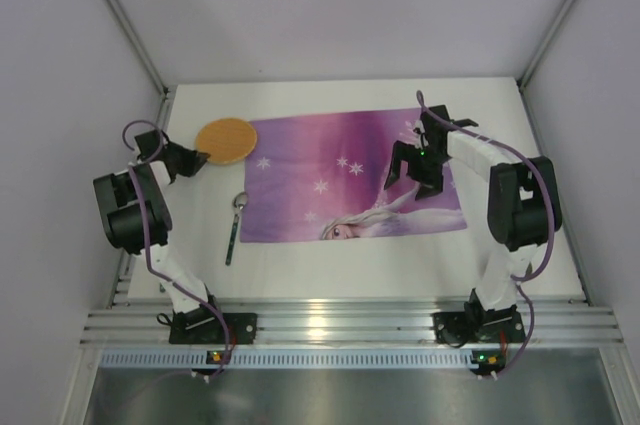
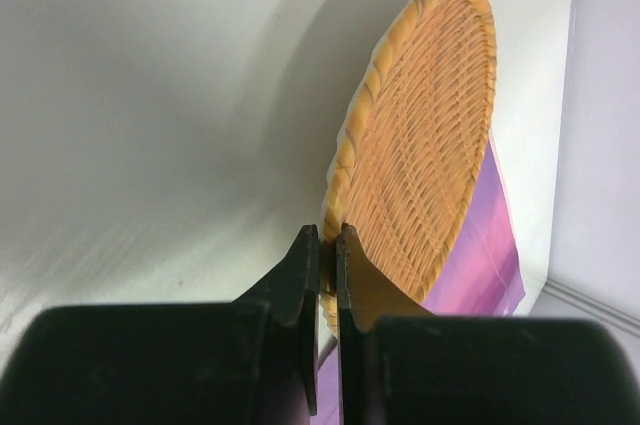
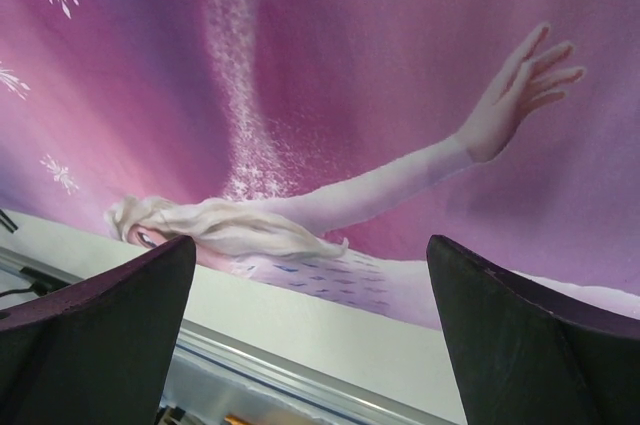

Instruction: Set the dinner table for one person

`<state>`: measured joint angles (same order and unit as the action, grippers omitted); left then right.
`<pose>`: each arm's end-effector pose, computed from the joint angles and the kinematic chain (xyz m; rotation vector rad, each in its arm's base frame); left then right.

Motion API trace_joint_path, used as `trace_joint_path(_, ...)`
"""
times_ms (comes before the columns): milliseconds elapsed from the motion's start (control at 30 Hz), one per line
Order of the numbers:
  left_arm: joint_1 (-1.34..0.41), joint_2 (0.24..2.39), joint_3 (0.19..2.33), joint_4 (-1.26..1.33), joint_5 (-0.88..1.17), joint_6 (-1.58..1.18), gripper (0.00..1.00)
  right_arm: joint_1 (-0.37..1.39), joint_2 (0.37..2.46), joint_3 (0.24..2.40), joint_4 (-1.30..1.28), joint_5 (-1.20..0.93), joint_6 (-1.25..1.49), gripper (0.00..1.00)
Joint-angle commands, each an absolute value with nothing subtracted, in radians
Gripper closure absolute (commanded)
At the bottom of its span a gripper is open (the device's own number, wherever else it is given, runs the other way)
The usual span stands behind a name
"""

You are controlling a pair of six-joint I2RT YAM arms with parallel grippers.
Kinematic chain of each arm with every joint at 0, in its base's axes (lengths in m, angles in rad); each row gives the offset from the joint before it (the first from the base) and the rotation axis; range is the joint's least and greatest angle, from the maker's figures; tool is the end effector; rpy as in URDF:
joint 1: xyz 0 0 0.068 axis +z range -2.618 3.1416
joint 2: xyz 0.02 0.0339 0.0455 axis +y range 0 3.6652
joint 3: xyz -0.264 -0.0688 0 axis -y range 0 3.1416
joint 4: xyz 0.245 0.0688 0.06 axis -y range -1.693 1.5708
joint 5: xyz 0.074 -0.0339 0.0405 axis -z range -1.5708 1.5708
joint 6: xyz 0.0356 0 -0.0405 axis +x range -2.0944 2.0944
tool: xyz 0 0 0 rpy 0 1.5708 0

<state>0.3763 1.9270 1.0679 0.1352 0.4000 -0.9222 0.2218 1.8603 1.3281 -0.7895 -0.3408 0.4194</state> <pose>0.3748 0.1332 0.1439 -1.2374 1.9819 -0.7369 0.3519 0.0916 0.1897 0.2281 2.9463 0.5990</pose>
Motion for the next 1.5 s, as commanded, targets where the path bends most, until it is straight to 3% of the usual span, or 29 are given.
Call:
trace_joint_path(0,0.376,1.839,1.106,0.069,0.367,-0.864,1.0,0.215,1.809,1.336,-0.756,-0.333,0.426,0.0)
trace_joint_path(100,0.371,1.838,1.156,0.153,0.522,-0.926,1.0,0.213,1.802,1.364,-0.758,-0.328,0.431,0.0)
trace_joint_path(433,0.238,1.813,1.262,0.46,0.653,-1.184,1.0,0.157,1.752,1.424,-0.781,-0.348,0.445,0.0)
trace_joint_path(900,-0.237,2.023,1.39,0.362,0.698,-1.02,1.0,0.011,1.553,1.276,-0.795,-0.351,0.43,0.0)
trace_joint_path(1233,-0.294,2.048,1.281,0.236,0.657,-0.896,1.0,0.008,1.425,1.102,-0.79,-0.354,0.422,0.0)
trace_joint_path(1467,-0.298,2.017,1.198,0.141,0.606,-0.807,1.0,0.008,1.41,1.091,-0.792,-0.362,0.417,0.0)
